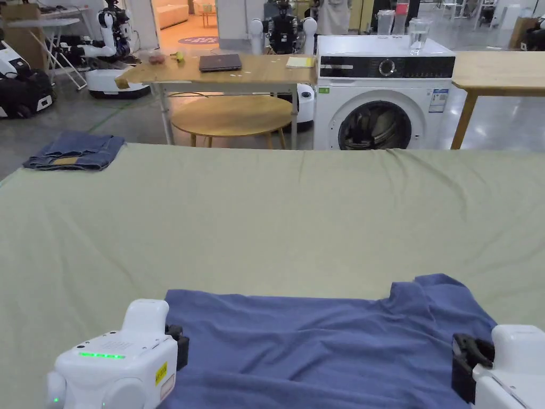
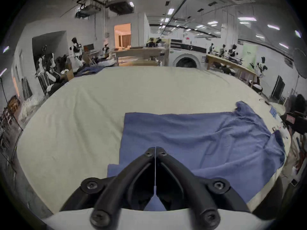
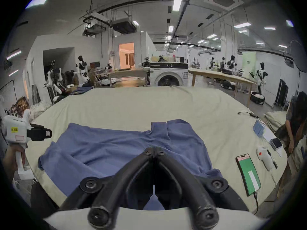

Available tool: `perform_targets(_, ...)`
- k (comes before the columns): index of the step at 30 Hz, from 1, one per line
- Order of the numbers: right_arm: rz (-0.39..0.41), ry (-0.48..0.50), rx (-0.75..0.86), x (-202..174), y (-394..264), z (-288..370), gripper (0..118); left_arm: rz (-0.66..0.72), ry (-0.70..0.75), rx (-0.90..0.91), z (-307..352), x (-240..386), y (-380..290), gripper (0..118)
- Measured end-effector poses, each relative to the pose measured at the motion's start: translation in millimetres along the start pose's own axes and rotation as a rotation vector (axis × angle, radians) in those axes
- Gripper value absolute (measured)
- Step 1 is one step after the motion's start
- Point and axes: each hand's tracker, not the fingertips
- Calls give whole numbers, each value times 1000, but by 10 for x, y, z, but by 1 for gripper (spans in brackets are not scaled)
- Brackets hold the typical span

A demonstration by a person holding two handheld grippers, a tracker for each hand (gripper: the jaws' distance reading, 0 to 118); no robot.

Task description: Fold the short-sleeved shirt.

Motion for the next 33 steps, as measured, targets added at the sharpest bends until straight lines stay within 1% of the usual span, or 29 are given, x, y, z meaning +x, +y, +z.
perform_targets(3,5,-17,-29,73,3,-187,0,-9,20,-19,-357,-135,216,0)
perform_targets(4,5,-20,-34,106,10,-247,0,-19,50,-29,-441,-116,316,0)
perform_targets(5,6,-26,-41,140,19,-312,0,-54,96,-49,-576,-145,403,33)
perform_targets(6,9,-31,-47,168,34,-357,0,-74,114,-60,-710,-174,475,78)
perform_targets(7,11,-37,-53,211,48,-422,0,-66,116,-95,-884,-213,551,113)
perform_targets(8,12,-44,-60,259,68,-495,0,-50,120,-110,-1035,-223,637,117)
perform_targets(9,14,-48,-69,308,92,-562,0,-21,98,-31,-1123,-236,720,117)
perform_targets(10,14,-51,-79,358,116,-624,0,-30,134,-118,-1252,-256,744,117)
perform_targets(12,9,-63,-92,491,173,-768,0,-30,141,-164,-1537,-307,796,113)
perform_targets(13,8,-74,-101,558,204,-842,0,-33,146,-171,-1629,-316,803,107)
perform_targets(15,3,-96,-131,741,269,-1035,0,-54,150,-214,-1789,-326,806,76)
perform_targets(16,0,-106,-147,831,307,-1138,0,-58,131,-244,-1737,-265,784,65)
perform_targets(17,-12,-116,-166,925,347,-1255,1,-49,76,-244,-1719,-247,774,57)
perform_targets(18,-24,-131,-178,1010,381,-1369,1,-61,99,-228,-1673,-209,783,57)
perform_targets(19,-38,-135,-192,1083,413,-1488,2,-106,95,-208,-1608,-161,798,54)
perform_targets(20,-69,-120,-226,1165,451,-1646,15,-130,87,-205,-1553,-120,808,35)
perform_targets(21,-88,-104,-267,1226,481,-1803,45,-135,90,-193,-1500,-94,809,10)
perform_targets(22,-98,-101,-303,1250,481,-1931,80,-130,87,-168,-1440,-87,811,0)
perform_targets(23,-89,-110,-332,1262,478,-2064,109,-107,70,-166,-1396,-101,824,0)
perform_targets(24,-75,-119,-334,1259,477,-2172,113,-92,66,-160,-1353,-102,834,0)
perform_targets(28,-55,-127,-479,1222,333,-2471,112,-79,67,-148,-1192,-92,852,0)
perform_targets(29,-73,-123,-528,1201,291,-2483,99,-77,68,-148,-1161,-88,848,0)
perform_targets(30,-86,-130,-519,1163,247,-2438,85,-76,69,-148,-1130,-83,840,0)
perform_targets(31,-81,-162,-452,1128,262,-2339,81,-76,70,-147,-1103,-75,829,0)
perform_targets(32,-98,-146,-451,1099,289,-2276,52,-73,71,-145,-1077,-60,820,0)
perform_targets(33,-109,-145,-455,1089,306,-2239,18,-70,68,-143,-1049,-49,811,0)
